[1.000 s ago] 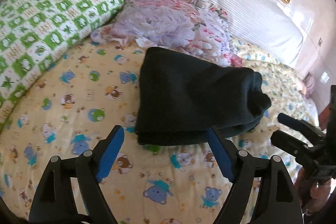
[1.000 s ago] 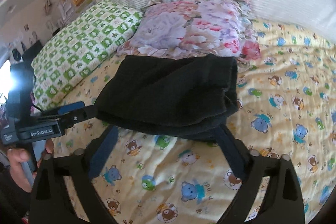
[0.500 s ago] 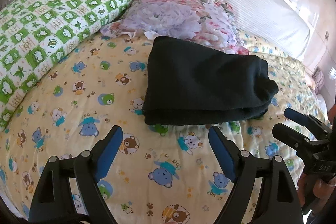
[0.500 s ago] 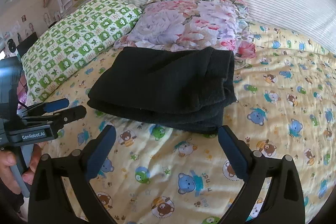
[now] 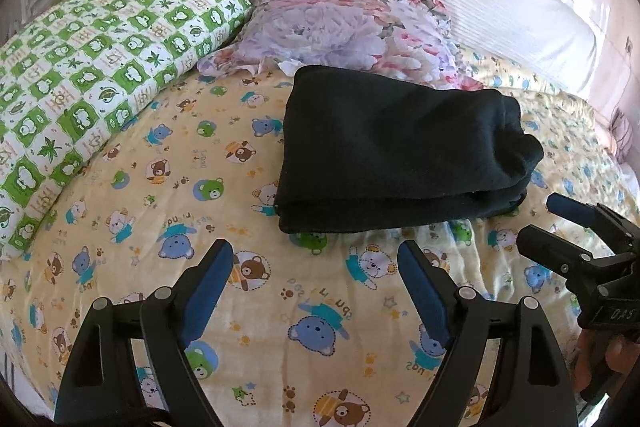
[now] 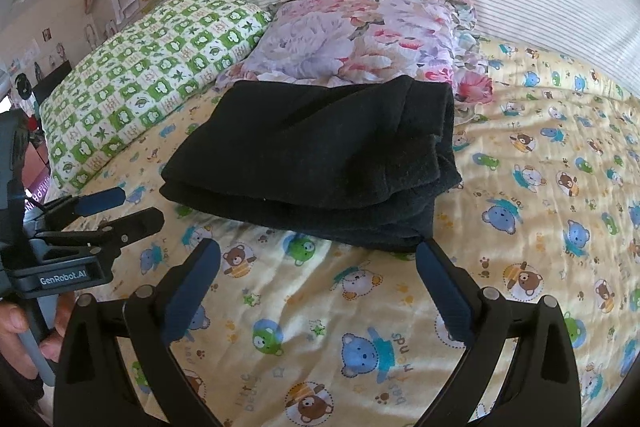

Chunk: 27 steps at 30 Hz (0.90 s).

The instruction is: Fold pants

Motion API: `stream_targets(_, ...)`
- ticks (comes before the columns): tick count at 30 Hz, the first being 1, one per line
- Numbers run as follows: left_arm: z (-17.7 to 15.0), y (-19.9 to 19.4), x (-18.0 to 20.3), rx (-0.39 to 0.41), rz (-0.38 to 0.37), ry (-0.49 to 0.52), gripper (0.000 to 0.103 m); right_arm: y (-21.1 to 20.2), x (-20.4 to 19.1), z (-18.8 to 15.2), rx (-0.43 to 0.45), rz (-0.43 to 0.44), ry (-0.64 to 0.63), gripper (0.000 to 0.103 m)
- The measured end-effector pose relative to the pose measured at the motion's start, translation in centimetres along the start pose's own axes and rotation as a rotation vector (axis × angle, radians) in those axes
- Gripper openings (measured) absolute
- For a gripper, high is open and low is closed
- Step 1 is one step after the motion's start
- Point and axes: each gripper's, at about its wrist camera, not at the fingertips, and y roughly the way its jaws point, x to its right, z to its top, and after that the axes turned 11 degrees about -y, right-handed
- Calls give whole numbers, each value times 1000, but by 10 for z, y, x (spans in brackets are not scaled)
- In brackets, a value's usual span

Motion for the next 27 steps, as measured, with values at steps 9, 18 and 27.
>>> stream_targets(9,-1,3,1,5,24,15,85,4,5,-4,-2,-3,10,98)
stream_targets(18,-5,4,2,-1,29,27,85,7,8,-8,-17,-6,36,99)
stream_targets(27,-7,1,4,4,19,34,85,8,9,-9,-19,-7,32,99)
